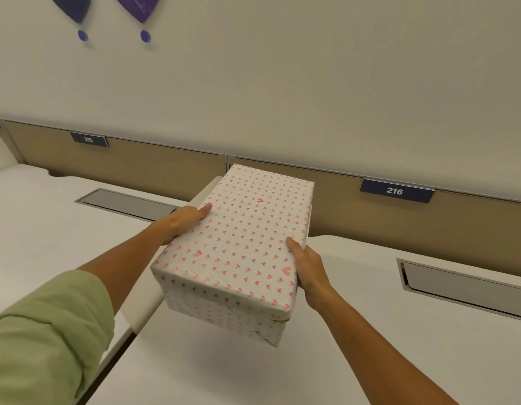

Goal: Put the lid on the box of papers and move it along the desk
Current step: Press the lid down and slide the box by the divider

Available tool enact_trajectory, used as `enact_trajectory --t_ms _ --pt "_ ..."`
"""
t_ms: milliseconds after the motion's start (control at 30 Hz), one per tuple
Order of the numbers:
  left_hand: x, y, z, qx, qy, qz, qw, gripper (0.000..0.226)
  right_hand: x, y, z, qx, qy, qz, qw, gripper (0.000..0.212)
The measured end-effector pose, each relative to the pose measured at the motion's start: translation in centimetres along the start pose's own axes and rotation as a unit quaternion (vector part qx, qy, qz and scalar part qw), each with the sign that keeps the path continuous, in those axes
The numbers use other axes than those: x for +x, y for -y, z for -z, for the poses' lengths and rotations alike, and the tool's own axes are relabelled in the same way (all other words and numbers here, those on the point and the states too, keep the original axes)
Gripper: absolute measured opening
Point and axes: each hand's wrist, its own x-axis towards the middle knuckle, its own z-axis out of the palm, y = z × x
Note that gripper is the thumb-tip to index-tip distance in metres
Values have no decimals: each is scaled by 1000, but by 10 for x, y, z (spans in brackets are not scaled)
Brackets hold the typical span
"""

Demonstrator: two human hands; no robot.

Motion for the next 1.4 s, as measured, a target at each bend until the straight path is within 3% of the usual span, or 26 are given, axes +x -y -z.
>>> enact_trajectory --t_ms 267,467,733,867,1400 --pt "68 20 9 9 9 -3 1000 70 56 -13 -25 -1 -16 -33 999 51" --pt "109 38 2 41 8 2 999 90 87 -30 -33 -8 -19 -56 998 52" --pt "151 52 -8 79 -1 10 997 81 123 -59 -32 -19 -17 -78 997 60" --pt "163 54 -11 83 4 23 996 102 133 -68 -34 -25 -19 -92 995 60" --pt "180 68 -10 94 -10 4 995 74 145 -74 -48 -72 -13 -103 992 67"
